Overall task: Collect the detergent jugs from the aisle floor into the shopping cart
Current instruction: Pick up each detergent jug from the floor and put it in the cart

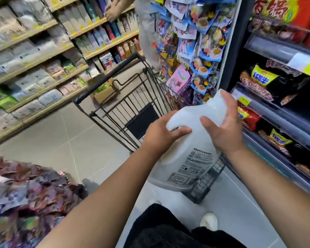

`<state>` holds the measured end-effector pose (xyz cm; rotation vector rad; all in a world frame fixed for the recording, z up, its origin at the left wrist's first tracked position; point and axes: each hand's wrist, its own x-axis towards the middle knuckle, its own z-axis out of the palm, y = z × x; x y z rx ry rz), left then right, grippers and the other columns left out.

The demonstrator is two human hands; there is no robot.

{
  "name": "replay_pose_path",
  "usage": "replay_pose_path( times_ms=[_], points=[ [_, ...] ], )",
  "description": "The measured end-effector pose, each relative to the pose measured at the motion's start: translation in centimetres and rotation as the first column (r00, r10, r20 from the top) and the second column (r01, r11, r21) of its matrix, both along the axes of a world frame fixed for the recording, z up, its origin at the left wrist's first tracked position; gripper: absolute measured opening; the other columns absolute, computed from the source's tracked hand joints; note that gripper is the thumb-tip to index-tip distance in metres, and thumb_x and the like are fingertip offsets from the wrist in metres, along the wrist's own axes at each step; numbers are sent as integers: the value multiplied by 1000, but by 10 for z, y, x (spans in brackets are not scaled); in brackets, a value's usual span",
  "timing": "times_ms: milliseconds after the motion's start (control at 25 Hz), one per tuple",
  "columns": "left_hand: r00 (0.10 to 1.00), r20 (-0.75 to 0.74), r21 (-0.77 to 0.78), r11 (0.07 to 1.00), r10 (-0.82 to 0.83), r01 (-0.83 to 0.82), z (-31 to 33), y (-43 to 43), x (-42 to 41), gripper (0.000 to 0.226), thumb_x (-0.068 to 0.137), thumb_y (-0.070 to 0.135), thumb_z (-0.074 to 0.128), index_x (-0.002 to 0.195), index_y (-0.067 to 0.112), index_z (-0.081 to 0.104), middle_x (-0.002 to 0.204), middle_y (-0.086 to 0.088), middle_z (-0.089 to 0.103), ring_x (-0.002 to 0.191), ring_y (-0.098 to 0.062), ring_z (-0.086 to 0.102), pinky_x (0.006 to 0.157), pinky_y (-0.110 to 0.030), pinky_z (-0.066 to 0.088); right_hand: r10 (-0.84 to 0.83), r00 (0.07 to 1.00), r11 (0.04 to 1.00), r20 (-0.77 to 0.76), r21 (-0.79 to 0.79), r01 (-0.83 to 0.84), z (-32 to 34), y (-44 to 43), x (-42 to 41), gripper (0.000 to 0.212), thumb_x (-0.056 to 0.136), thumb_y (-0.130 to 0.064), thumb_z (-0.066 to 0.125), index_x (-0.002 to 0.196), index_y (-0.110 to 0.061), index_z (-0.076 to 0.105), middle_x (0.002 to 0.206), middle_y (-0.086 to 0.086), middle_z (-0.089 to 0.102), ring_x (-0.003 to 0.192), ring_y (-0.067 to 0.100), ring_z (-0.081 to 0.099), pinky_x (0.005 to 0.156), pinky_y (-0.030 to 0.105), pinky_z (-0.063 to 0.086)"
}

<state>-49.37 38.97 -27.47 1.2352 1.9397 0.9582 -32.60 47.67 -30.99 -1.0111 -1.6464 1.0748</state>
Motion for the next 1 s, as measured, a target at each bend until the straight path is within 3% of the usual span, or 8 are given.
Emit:
replay_pose_path(
  times_ms=[120,200,320,440,560,720,840,1000],
  points=[
    [998,24,-52,997,-63,64,-17,33,-18,46,71,47,81,113,47,61,98,29,67,96,9,61,85,-22,49,-43,999,998,-8,-39,42,-21,21,-12,78,67,-67,65,134,-48,28,137,-19,39,131,16,41,110,42,35],
    [992,38,-78,990,-116,119,-32,54,-32,42,71,47,80,108,51,60,93,34,65,93,15,59,81,-17,47,-76,997,995,1,-62,76,-34,30,-22,75,66,-66,66,130,-53,29,132,-34,32,128,5,38,109,25,31],
    [977,52,-136,968,-206,212,-59,85,-59,42,70,50,81,104,57,58,94,37,64,95,15,59,85,-17,48,-189,981,978,43,-85,192,-58,43,-45,74,68,-61,65,130,-49,28,133,-35,26,125,-6,32,104,7,23],
    [955,76,-193,936,-286,295,-88,113,-90,40,67,48,81,94,64,57,92,38,64,91,15,60,82,-15,49,-276,960,956,53,-89,280,-91,53,-71,77,69,-75,60,133,-54,23,136,-33,26,130,3,33,110,20,25],
    [932,109,-229,903,-346,362,-118,134,-115,42,70,35,84,97,54,58,86,35,65,83,19,58,71,-4,44,-362,928,921,92,-119,371,-121,55,-97,76,66,-80,57,130,-58,22,135,-33,27,129,6,36,109,25,30],
    [906,156,-284,861,-393,422,-169,155,-144,59,68,29,87,119,39,61,101,21,65,97,-1,61,88,-19,50,-467,875,860,129,-162,483,-173,53,-126,80,67,-60,67,135,-48,27,136,-8,37,126,16,42,108,41,37],
    [889,170,-291,840,-425,458,-198,164,-158,62,68,22,86,122,37,59,100,23,61,95,-2,58,85,-13,48,-503,845,837,182,-141,528,-203,53,-141,80,66,-57,65,134,-52,23,134,-2,33,122,10,37,105,33,34],
    [875,205,-275,833,-438,481,-247,178,-174,67,67,12,85,118,40,52,99,31,54,82,22,54,74,1,40,-517,827,834,223,-87,545,-247,58,-156,85,68,-73,63,135,-36,25,133,2,31,121,4,34,104,16,29]
  ],
)
